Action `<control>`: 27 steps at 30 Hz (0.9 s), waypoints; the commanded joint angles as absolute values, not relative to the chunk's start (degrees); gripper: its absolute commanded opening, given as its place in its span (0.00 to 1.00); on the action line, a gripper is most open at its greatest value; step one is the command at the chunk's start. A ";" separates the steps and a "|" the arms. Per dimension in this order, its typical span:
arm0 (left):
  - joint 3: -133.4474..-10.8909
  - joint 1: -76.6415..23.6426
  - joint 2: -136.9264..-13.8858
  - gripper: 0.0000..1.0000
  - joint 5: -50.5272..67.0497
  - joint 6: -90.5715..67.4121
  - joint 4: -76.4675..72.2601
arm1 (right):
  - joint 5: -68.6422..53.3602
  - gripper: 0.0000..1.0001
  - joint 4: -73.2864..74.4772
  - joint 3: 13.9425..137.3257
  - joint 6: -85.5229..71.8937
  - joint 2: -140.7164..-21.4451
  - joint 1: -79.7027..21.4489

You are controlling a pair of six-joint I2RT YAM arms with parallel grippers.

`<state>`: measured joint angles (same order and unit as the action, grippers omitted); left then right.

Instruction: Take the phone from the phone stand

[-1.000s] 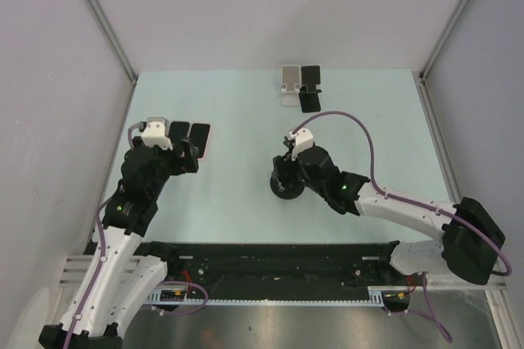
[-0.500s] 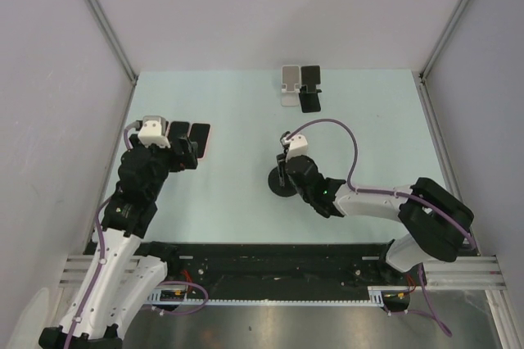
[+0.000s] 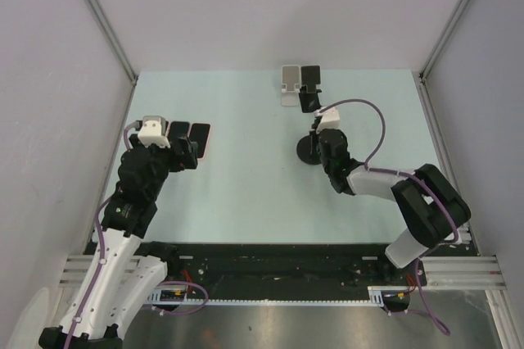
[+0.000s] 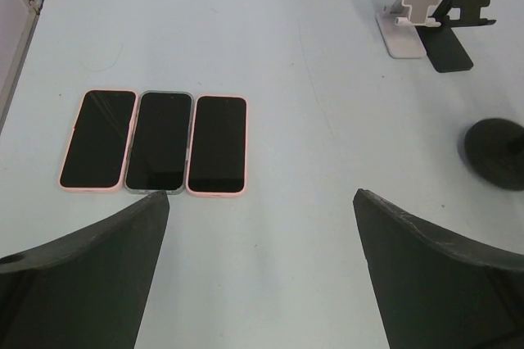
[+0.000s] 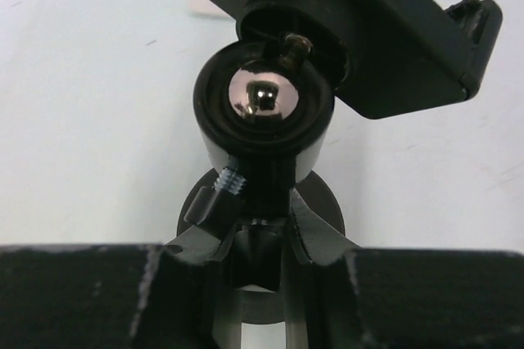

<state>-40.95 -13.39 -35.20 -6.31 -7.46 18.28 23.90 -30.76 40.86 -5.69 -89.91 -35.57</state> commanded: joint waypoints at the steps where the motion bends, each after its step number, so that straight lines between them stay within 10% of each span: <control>1: -40.69 -13.62 -35.16 1.00 -6.94 -6.24 16.61 | 22.68 0.00 -48.94 45.68 1.30 -95.33 -27.45; 27: -40.52 -13.62 -39.29 1.00 -11.16 -4.31 16.61 | 13.89 0.00 -48.44 83.31 1.41 -130.42 -10.99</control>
<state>-40.86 -13.39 -39.33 -10.33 -5.96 18.13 17.08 -47.55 76.97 1.72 -128.18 -11.55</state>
